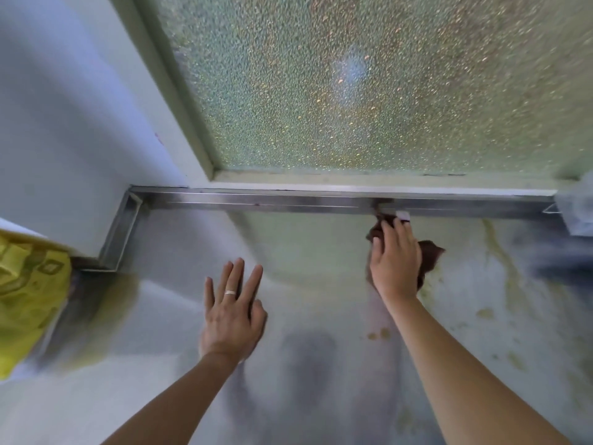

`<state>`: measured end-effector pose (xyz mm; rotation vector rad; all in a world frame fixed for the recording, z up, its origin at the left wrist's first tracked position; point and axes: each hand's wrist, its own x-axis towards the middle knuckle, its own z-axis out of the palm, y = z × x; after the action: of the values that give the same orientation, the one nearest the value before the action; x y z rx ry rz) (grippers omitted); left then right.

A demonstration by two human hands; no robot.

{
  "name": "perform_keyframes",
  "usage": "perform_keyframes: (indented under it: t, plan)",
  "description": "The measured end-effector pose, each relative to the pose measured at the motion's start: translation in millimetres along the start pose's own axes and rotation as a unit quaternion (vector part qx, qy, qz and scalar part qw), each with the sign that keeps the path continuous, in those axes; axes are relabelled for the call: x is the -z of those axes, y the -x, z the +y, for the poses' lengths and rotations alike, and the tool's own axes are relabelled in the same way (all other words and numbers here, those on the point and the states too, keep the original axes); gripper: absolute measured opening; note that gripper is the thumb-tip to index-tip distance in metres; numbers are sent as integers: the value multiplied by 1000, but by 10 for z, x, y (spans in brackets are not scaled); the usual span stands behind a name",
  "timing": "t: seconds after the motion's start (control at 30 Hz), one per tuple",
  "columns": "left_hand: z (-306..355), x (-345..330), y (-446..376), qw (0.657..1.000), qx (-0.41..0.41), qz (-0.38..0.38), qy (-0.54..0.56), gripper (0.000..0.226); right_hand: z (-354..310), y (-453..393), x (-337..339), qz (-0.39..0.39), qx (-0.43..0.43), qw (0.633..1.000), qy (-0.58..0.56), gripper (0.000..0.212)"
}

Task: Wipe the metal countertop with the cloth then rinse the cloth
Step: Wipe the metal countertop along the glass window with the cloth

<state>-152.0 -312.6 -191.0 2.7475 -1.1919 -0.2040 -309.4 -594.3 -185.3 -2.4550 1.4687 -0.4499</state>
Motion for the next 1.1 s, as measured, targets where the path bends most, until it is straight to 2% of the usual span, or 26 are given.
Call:
perform_keyframes:
  t: [0.17,0.27,0.33,0.4,0.5,0.57,0.63,0.77,1.1]
  plan:
    - [-5,-7,-41,1000,-8,-4,19,64,-30,384,209,-39,-70,996,-28,40]
    - [-51,16,11,999,-15,-27,25,65,-303,846,364,-63,-70,988,-126,35]
    - [-43,22,121,999,-23,-38,32,66,-520,1207,482,-61,-26,984,-168,31]
    - [16,-1,348,998,-30,-37,45,68,-653,1592,507,-73,34,983,-165,30]
    - [174,-84,795,998,-34,-25,38,68,-669,2180,435,-86,133,982,-98,35]
    - [291,-119,962,999,-10,-23,38,67,-588,2436,363,-83,200,974,-71,37]
    - [398,-139,990,999,23,-19,38,65,-484,2556,301,-89,230,967,-59,42]
    - [470,-209,941,999,42,-4,20,67,-312,2335,214,-85,258,962,-35,46]
    - [513,-187,916,997,63,20,34,72,-32,997,120,-39,212,976,-21,35]
